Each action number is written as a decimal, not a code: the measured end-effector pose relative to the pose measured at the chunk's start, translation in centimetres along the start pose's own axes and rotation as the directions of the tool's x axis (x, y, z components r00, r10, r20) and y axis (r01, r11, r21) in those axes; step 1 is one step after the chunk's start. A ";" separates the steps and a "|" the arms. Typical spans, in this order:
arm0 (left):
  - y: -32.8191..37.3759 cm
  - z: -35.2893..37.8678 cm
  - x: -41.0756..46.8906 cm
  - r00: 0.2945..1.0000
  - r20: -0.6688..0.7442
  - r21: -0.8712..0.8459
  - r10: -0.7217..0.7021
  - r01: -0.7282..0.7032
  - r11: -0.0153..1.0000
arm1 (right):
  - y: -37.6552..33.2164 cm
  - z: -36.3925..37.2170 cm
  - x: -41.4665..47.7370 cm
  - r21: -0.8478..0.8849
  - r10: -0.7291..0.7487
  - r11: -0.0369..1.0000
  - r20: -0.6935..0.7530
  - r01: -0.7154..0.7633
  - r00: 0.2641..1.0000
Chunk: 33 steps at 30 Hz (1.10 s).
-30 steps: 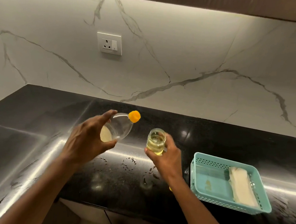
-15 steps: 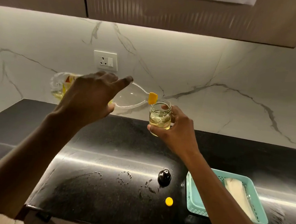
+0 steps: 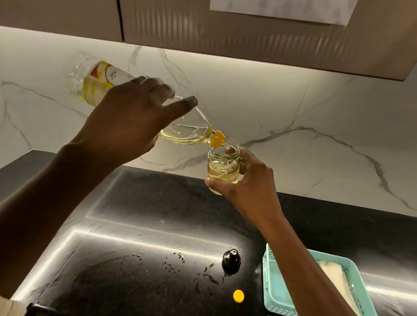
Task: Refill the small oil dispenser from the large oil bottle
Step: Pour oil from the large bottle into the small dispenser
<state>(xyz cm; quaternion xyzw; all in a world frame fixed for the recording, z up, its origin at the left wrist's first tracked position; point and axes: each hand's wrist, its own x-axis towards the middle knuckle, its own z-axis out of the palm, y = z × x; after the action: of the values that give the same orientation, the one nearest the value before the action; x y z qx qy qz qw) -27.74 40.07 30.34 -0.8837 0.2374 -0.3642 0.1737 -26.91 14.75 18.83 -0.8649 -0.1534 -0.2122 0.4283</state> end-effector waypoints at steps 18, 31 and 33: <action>-0.6 -1.5 1.6 0.987 -0.015 0.080 0.162 -0.160 0.984 | -0.8 0.0 -0.1 0.018 0.003 1.000 0.015 -0.003 1.000; -0.7 -1.4 1.5 0.988 -0.028 0.068 0.149 -0.147 0.987 | -0.8 -0.1 -0.1 0.017 0.023 1.000 0.010 -0.023 1.000; -0.7 -1.4 1.5 0.989 -0.032 0.066 0.146 -0.144 0.987 | -0.8 -0.1 -0.1 0.022 0.026 0.999 0.009 -0.026 1.000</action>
<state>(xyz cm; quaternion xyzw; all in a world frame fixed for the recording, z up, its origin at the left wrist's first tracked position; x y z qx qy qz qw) -27.57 39.68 32.47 -0.8513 0.2924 -0.3743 0.2231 -27.35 15.14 19.37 -0.8630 -0.1462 -0.2010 0.4398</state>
